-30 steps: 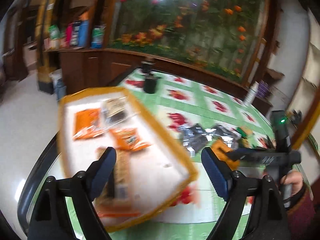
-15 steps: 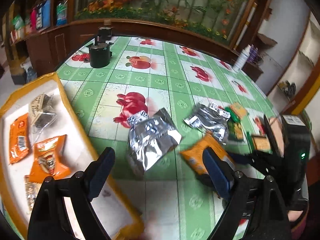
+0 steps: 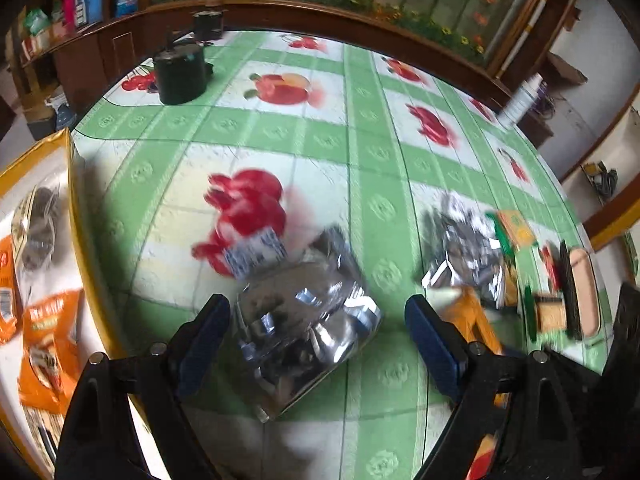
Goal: Organize snacks
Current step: 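Grasp the silver pack with the left gripper while the right grasps the orange biscuit pack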
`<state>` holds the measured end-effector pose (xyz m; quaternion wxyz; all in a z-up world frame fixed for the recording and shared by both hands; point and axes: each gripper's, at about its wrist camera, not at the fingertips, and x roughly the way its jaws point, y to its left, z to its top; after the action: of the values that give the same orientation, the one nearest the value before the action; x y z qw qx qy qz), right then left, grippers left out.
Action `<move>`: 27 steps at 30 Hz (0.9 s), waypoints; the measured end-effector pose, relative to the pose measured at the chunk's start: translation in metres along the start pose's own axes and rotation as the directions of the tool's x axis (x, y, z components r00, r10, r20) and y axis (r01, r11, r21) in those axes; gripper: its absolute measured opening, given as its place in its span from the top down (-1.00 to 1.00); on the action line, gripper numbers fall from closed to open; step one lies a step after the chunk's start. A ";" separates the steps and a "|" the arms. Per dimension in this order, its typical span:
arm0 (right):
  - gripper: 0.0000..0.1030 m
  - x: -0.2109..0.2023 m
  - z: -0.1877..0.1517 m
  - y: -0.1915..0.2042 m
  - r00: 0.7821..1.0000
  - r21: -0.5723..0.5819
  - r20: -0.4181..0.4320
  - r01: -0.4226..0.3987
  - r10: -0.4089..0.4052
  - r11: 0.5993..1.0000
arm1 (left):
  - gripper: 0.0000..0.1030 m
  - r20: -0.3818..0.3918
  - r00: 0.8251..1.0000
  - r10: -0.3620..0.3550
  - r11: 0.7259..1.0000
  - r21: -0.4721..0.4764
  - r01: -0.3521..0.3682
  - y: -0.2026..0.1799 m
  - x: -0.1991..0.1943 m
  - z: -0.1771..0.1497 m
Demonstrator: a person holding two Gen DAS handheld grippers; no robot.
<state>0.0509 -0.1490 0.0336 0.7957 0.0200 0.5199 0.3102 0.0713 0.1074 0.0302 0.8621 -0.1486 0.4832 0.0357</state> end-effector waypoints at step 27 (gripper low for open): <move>-0.44 -0.012 0.007 -0.032 0.997 0.136 0.030 0.068 -0.073 0.988 | -0.23 0.033 0.990 0.135 0.973 0.186 -0.139 -0.047 0.018 -0.029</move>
<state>0.0690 -0.1790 0.0353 0.8119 0.0609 0.5260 0.2457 0.0662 0.0528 0.0111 0.8726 -0.0328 0.4846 0.0509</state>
